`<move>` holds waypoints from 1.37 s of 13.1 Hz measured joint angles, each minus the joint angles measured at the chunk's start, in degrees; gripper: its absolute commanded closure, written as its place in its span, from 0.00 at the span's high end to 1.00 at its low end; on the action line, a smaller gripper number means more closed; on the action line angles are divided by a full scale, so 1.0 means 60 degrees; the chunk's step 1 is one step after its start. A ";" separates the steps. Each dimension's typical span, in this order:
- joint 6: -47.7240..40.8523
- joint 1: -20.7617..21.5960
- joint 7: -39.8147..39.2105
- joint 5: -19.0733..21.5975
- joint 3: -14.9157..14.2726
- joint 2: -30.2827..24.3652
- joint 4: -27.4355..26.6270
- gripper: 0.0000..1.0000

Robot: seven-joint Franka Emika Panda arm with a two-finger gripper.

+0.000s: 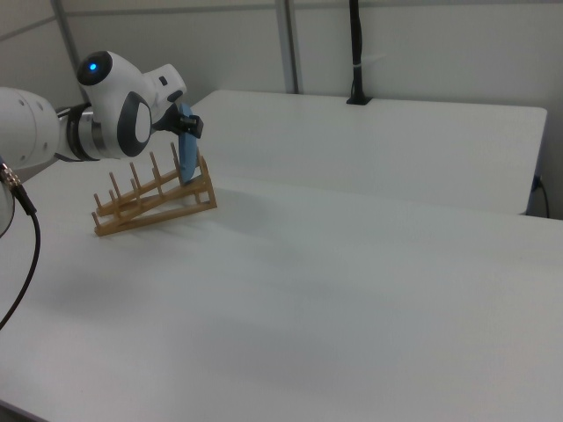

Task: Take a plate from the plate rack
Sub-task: 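Close the gripper on the blue plate's rim, then lift the blue plate up out of the wooden rack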

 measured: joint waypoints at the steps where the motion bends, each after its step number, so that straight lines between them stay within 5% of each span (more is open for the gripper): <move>1: 0.0000 0.0000 0.0006 0.0000 -0.0001 0.0013 0.0000 0.27; 4: 0.0118 0.0002 0.0008 0.0000 0.0000 0.0123 0.0000 0.22; 7: 0.0248 0.0027 0.0008 -0.0179 0.0000 0.0191 -0.0001 0.00; 18: 0.0284 -0.0040 0.0281 -0.0192 -0.0019 -0.0170 0.0287 0.00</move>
